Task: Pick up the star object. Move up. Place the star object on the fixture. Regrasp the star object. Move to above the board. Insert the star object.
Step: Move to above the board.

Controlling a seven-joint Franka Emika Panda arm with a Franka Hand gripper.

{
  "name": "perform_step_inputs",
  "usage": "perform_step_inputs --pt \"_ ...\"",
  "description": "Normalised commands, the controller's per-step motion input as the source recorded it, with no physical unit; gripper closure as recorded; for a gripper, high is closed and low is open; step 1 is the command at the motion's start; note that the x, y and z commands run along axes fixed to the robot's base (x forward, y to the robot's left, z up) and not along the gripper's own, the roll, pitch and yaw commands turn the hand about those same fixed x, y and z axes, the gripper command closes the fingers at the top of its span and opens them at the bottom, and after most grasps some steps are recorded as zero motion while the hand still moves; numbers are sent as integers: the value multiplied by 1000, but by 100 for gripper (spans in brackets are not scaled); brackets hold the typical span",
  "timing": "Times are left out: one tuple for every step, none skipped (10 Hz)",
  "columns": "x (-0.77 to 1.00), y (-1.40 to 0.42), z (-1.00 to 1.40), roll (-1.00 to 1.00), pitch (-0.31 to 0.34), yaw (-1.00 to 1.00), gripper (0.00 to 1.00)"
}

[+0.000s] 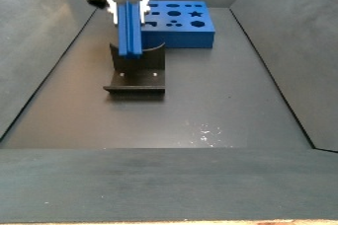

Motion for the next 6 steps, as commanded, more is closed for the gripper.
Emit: perform_step_inputs --pt "39 -112 1000 -36 66 0 100" --pt "36 -108 1000 -38 80 11 100" --pt "35 -105 1000 -35 93 19 100" --pt "35 -102 1000 -35 104 34 100" --pt "35 -99 1000 -32 117 43 100" --pt "37 -96 1000 -31 121 57 100"
